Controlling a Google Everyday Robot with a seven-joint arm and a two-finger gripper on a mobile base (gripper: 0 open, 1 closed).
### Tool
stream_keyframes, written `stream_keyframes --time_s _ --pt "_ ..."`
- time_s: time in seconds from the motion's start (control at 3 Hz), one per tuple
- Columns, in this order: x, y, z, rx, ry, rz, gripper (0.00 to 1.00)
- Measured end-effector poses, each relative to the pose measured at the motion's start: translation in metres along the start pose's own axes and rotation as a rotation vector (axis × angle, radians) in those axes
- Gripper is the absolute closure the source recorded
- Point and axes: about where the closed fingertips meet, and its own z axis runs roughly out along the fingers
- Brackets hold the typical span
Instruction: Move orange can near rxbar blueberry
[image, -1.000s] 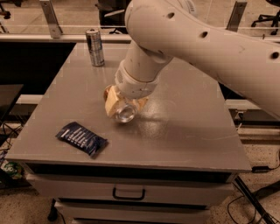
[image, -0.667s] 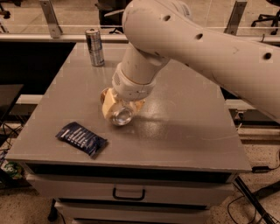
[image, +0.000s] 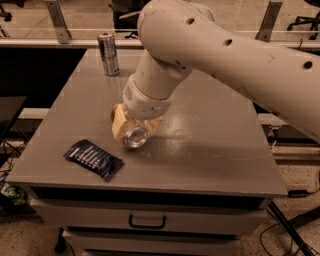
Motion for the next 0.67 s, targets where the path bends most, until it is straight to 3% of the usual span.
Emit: stream_keyframes --time_s 0.33,0.67 --pt "-0.0046 -0.0058 -0.0014 0.012 -0.003 0.002 0.0" --pt "-0.0047 -0.0058 -0.0014 0.012 -0.003 0.002 0.0"
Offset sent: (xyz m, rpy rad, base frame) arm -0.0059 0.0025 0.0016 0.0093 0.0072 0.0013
